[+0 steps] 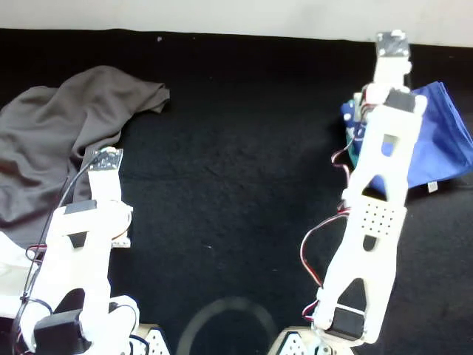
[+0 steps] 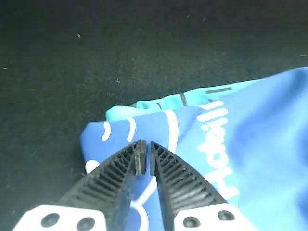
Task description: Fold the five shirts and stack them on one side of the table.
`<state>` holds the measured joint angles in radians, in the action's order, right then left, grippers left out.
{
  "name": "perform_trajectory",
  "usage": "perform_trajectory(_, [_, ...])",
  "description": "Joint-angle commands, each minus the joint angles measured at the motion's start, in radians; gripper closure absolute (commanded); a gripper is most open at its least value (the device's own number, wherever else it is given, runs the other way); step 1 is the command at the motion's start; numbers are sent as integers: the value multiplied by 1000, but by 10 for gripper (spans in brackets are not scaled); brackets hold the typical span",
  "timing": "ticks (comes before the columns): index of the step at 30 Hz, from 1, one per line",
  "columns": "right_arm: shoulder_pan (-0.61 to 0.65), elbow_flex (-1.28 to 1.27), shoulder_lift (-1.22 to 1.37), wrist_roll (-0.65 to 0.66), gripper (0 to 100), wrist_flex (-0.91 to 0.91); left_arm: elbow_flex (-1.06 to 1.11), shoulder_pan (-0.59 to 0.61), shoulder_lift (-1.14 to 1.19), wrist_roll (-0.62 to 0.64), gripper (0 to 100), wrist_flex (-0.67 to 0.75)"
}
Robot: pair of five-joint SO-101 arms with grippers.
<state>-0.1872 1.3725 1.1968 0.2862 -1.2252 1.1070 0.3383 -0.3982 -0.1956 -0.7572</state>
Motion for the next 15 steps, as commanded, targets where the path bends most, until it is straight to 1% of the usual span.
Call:
perform_trajectory(1, [-19, 8, 41, -6, 973, 116, 4, 15, -2, 8, 991, 15])
perform_trajectory(4, [-61, 8, 58, -8, 973, 165, 4, 15, -2, 8, 991, 15])
perform_trajectory(8, [-88, 56, 58, -9, 973, 157, 4, 15, -2, 8, 991, 15])
perform_trajectory(11, [-97, 142, 58, -9, 973, 116, 4, 15, -2, 8, 991, 15])
perform_trajectory(15, [-74, 248, 61, -9, 973, 16, 4, 15, -2, 8, 991, 15])
